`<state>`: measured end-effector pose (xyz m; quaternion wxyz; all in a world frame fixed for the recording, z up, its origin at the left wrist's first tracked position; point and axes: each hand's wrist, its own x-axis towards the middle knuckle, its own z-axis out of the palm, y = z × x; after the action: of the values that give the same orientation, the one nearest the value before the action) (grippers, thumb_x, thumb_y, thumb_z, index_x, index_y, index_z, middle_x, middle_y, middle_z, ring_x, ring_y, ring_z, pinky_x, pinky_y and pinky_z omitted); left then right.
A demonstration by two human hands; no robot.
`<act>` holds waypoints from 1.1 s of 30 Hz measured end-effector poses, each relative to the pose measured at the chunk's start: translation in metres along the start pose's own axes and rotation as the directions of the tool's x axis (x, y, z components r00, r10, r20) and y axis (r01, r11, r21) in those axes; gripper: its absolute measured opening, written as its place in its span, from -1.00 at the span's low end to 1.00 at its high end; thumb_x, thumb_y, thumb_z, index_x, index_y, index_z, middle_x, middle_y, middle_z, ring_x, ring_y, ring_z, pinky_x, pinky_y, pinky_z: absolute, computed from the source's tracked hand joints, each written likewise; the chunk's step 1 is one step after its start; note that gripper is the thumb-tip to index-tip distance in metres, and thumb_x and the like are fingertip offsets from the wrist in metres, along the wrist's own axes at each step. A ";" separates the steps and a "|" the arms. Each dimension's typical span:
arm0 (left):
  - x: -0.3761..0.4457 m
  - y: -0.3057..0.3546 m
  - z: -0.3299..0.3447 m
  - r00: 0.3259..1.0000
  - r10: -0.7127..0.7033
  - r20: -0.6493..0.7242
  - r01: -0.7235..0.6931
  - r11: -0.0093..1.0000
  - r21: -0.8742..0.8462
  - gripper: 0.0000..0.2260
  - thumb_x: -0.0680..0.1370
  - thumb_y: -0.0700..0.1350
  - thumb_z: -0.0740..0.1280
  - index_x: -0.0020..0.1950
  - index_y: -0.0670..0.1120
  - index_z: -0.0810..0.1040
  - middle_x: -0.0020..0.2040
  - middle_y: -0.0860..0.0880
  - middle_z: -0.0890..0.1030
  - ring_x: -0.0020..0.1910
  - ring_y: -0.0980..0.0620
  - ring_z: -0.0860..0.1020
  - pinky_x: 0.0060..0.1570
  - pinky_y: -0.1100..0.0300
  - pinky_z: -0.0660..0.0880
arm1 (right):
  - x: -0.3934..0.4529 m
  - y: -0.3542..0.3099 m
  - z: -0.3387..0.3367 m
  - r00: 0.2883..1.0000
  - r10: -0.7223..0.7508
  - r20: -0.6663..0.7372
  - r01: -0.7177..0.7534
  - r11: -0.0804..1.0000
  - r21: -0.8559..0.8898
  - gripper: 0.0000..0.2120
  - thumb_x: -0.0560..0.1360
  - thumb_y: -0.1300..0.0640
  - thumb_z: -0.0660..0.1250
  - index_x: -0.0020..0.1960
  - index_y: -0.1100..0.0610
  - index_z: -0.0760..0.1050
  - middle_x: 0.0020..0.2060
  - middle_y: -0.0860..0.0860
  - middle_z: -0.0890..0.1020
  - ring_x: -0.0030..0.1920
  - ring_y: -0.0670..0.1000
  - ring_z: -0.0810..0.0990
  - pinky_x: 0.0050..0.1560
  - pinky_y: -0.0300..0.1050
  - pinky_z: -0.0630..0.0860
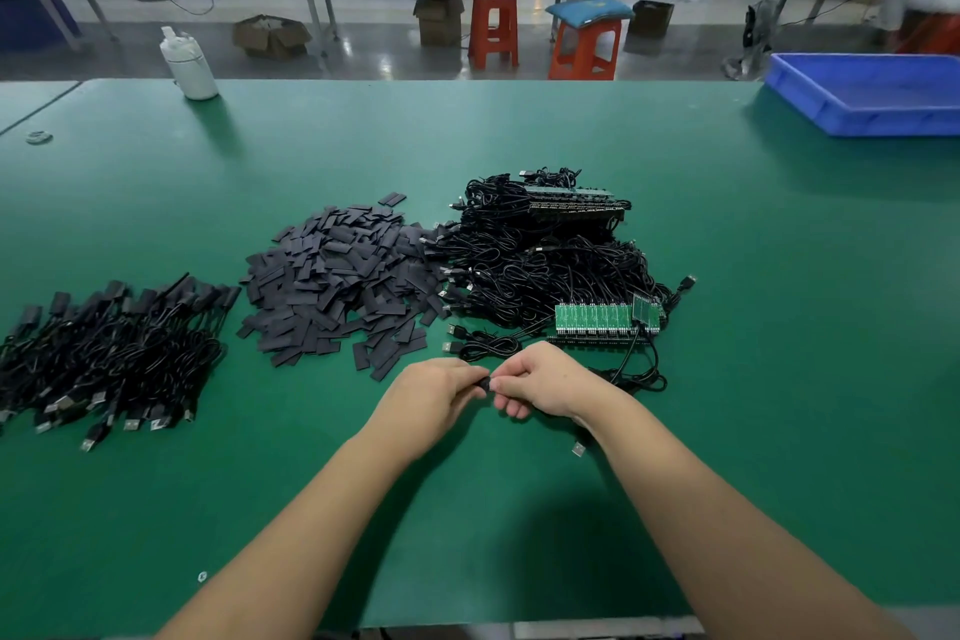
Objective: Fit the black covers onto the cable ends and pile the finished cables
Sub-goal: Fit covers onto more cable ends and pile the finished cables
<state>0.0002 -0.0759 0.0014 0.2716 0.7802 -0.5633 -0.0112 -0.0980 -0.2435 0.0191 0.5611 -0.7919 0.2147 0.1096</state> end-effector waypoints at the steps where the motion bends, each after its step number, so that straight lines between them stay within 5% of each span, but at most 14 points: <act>1: -0.001 0.000 -0.001 1.000 0.007 -0.018 -0.007 1.000 -0.006 -0.81 0.59 -0.11 0.35 0.18 -0.05 0.65 -0.03 0.00 0.68 -0.07 0.00 0.61 -0.03 0.16 0.53 | 0.000 0.000 0.000 1.000 -0.002 -0.001 0.002 1.000 0.004 -0.85 0.62 0.25 0.31 -0.07 0.13 0.64 -0.35 -0.02 0.68 -0.35 -0.09 0.59 -0.27 -0.23 0.57; 7: -0.003 0.003 -0.003 0.994 -0.046 -0.100 0.033 0.991 -0.128 -0.84 0.57 -0.15 0.39 0.12 -0.05 0.68 -0.04 0.09 0.69 -0.10 0.17 0.60 -0.01 0.46 0.43 | -0.001 -0.003 -0.004 1.000 -0.015 0.005 0.015 1.000 0.018 -0.81 0.62 0.23 0.30 -0.11 0.15 0.65 -0.36 -0.03 0.67 -0.34 -0.07 0.60 -0.25 -0.21 0.58; 19: 0.000 0.009 0.001 0.999 -0.052 0.001 0.052 0.999 0.008 -0.78 0.62 -0.10 0.30 0.24 -0.07 0.61 0.04 -0.01 0.66 0.01 -0.02 0.59 0.02 0.18 0.50 | 0.000 -0.006 0.003 1.000 0.000 0.010 -0.001 1.000 0.014 -0.83 0.63 0.29 0.27 -0.06 0.25 0.61 -0.26 0.07 0.69 -0.33 -0.09 0.63 -0.23 -0.22 0.62; 26: 0.001 0.009 0.001 0.976 -0.104 0.192 0.059 0.972 0.225 -0.79 0.63 -0.12 0.23 0.25 -0.01 0.52 0.06 0.01 0.58 0.04 -0.03 0.57 0.05 0.08 0.47 | -0.002 -0.014 0.012 1.000 0.014 0.008 -0.012 0.989 -0.150 -0.57 0.68 0.30 0.15 0.52 0.33 0.23 -0.09 0.20 0.66 -0.22 0.00 0.62 -0.14 -0.18 0.60; 33: 0.005 0.012 0.002 0.954 -0.127 0.270 0.018 0.928 0.372 -0.70 0.57 -0.19 0.22 0.29 -0.01 0.46 0.08 0.01 0.53 0.04 -0.04 0.57 0.03 0.08 0.49 | -0.005 -0.016 0.014 1.000 0.010 -0.004 -0.010 0.952 -0.305 -0.75 0.65 0.33 0.13 0.17 0.35 0.56 -0.04 0.24 0.70 -0.16 0.04 0.64 0.07 0.07 0.64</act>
<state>-0.0094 -0.0834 0.0064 0.0357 0.8274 -0.5597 -0.0304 -0.0936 -0.2247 0.0297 0.4312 -0.8681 0.1998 0.1433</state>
